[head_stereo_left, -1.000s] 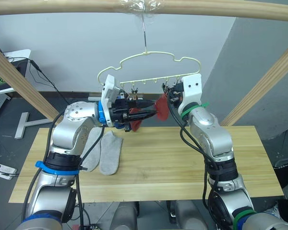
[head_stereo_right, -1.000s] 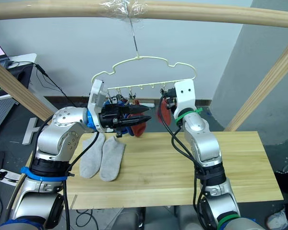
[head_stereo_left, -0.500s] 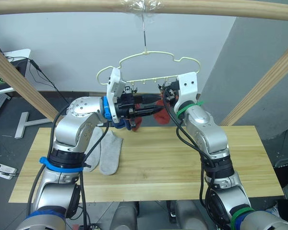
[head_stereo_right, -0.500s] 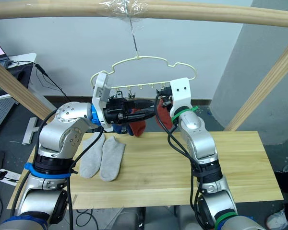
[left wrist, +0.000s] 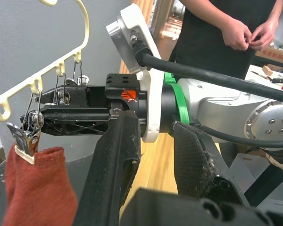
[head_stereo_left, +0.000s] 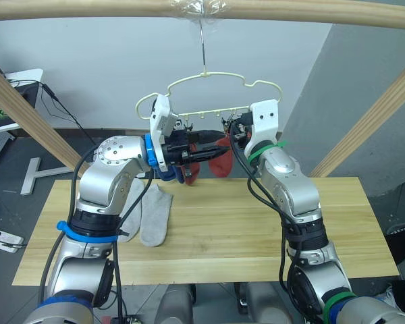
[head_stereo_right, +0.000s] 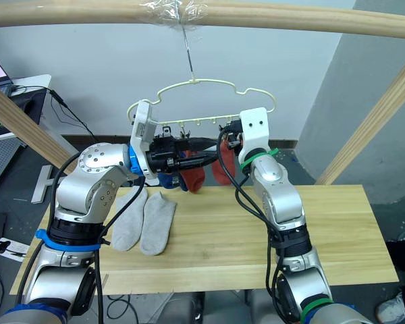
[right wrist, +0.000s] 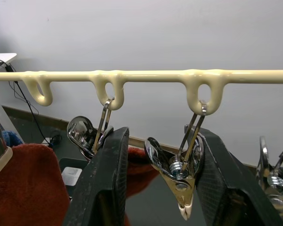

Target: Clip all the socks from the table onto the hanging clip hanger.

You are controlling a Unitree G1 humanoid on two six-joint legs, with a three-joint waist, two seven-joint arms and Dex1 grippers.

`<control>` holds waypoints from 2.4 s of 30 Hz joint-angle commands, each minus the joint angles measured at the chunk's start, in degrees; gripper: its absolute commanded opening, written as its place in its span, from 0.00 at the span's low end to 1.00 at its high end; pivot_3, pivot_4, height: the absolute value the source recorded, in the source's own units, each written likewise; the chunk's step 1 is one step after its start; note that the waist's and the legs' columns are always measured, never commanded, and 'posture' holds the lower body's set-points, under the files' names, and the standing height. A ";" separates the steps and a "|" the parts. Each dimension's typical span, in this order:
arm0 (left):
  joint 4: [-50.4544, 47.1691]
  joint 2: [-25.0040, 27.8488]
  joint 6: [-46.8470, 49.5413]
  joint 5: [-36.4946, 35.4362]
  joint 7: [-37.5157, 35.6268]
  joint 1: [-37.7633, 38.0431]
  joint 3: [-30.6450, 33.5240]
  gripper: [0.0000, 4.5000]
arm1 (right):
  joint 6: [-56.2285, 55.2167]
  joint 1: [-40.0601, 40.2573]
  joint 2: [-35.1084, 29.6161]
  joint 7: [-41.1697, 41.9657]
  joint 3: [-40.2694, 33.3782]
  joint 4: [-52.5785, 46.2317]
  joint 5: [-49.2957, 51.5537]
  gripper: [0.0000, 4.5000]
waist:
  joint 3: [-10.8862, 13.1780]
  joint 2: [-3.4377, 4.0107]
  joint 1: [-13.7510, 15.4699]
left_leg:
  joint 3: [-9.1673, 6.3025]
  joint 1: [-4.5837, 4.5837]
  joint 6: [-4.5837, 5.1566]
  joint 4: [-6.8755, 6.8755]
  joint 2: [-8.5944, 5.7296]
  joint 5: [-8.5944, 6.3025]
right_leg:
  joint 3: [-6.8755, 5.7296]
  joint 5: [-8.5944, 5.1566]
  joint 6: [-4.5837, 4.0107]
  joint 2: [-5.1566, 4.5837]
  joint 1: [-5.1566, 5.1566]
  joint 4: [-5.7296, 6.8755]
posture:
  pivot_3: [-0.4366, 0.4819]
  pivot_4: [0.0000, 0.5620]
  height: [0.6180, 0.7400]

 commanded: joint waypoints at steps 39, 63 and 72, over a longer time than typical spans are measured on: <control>36.69 4.02 -24.25 26.50 22.11 16.19 0.28 1.00 | -0.69 -1.09 1.53 0.66 -0.88 -2.40 0.95 0.01 | -0.01 0.02 0.04 | -0.03 0.02 0.02 0.08 0.00 0.01 | -0.04 0.04 -0.06 -0.02 -0.12 0.37 | 0.43 0.42 0.83; 35.04 2.62 -19.57 20.90 7.37 20.53 -1.19 0.00 | 0.23 -0.82 1.94 0.24 -1.00 -3.22 0.84 0.01 | -0.02 0.02 -0.46 | 0.11 0.46 0.07 0.07 0.13 0.04 | 0.11 0.02 -0.08 -0.01 0.01 0.81 | 0.42 0.44 0.83; 18.06 -3.43 -11.01 12.33 -2.48 15.80 -4.26 0.00 | 0.82 -0.91 1.98 0.55 -0.99 -3.60 1.10 0.01 | -0.02 0.02 -0.13 | 0.09 0.33 0.07 0.08 0.04 0.06 | 0.10 0.02 -0.09 0.00 -0.01 0.74 | 0.41 0.44 0.83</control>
